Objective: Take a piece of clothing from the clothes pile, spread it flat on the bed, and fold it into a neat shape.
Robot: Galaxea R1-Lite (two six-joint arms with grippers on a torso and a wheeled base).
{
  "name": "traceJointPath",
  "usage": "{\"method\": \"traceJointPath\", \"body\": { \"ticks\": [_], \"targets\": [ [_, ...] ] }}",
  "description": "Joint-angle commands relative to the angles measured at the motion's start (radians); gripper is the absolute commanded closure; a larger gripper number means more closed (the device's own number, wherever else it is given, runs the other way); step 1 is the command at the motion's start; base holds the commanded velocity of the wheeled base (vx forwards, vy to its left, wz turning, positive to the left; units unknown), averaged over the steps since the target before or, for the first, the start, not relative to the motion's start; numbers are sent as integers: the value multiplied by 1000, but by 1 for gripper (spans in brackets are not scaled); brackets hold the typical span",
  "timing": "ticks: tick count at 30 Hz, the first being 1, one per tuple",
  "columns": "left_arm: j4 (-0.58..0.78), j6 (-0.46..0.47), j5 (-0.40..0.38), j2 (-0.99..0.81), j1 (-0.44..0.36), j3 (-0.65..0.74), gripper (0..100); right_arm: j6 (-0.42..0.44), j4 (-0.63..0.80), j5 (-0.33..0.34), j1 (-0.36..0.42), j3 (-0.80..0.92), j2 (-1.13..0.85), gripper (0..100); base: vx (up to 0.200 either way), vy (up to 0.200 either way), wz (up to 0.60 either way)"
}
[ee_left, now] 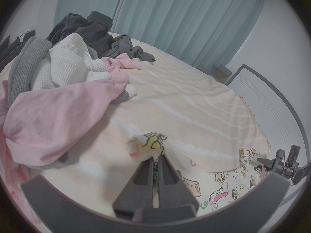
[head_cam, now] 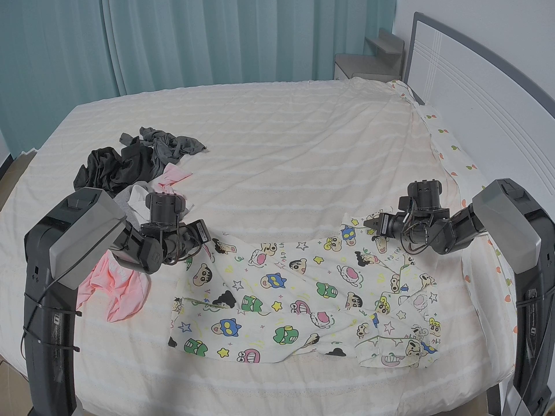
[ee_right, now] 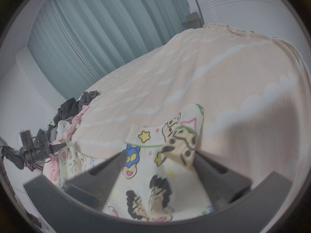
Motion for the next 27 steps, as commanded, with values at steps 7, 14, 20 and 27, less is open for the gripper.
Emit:
{"method": "traceJointPath", "body": {
  "ticks": [7,14,20,27],
  "targets": [
    [-2,1,31,-14,-6,2,100,7,-9,-26,-15,-66,26,100,0,0,0],
    [-2,-1,66,-30,-5,2,100,15,-78,-53,-42,-55,-2,100,0,0,0],
    [-5,-1,86,-38,-5,2,100,64,-107,-55,-50,-43,-30,100,0,0,0],
    [-6,-1,98,-46,-6,1,100,78,-118,-53,-61,-40,-57,100,0,0,0]
  ]
}}
